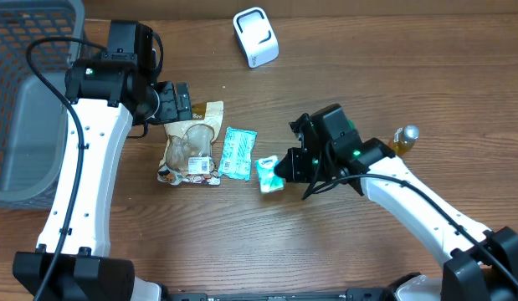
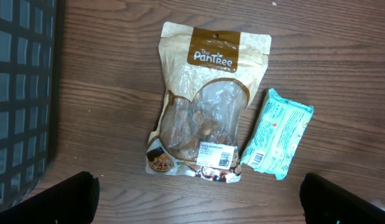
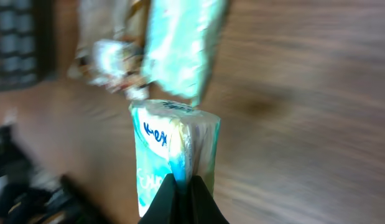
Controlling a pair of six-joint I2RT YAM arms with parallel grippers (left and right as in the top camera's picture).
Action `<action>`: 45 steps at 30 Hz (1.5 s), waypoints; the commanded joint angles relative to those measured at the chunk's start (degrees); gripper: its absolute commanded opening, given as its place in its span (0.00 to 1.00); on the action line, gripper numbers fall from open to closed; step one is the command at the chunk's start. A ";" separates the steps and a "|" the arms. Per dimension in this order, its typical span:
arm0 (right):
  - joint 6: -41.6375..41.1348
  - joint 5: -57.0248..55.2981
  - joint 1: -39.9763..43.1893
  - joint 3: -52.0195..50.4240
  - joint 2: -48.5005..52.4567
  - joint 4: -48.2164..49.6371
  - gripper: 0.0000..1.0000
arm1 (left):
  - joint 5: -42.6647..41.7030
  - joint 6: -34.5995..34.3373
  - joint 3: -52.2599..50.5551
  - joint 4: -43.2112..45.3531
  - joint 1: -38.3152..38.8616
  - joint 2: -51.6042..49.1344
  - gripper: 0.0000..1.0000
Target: Scan the item barcode
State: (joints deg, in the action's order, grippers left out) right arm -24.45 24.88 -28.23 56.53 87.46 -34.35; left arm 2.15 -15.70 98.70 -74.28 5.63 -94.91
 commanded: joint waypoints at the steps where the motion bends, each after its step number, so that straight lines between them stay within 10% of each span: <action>1: -1.33 -9.88 -0.70 -0.33 -1.18 0.00 0.04 | -0.28 0.48 -0.09 0.00 0.11 -0.44 1.00; 25: -5.42 -17.35 -0.70 -1.09 9.44 1.44 0.04 | -0.28 0.48 -0.09 0.00 0.11 -0.44 0.99; 35: -6.45 -17.38 -0.70 -1.09 13.60 1.92 0.36 | -0.28 0.48 -0.09 0.00 0.11 -0.44 1.00; 45: -8.46 -15.76 -0.70 -1.09 15.85 2.16 0.25 | -0.28 0.48 -0.09 0.00 0.11 -0.44 1.00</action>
State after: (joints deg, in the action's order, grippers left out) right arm -31.81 9.32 -28.60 55.86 101.41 -31.64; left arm 2.15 -15.70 98.70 -74.30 5.63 -94.91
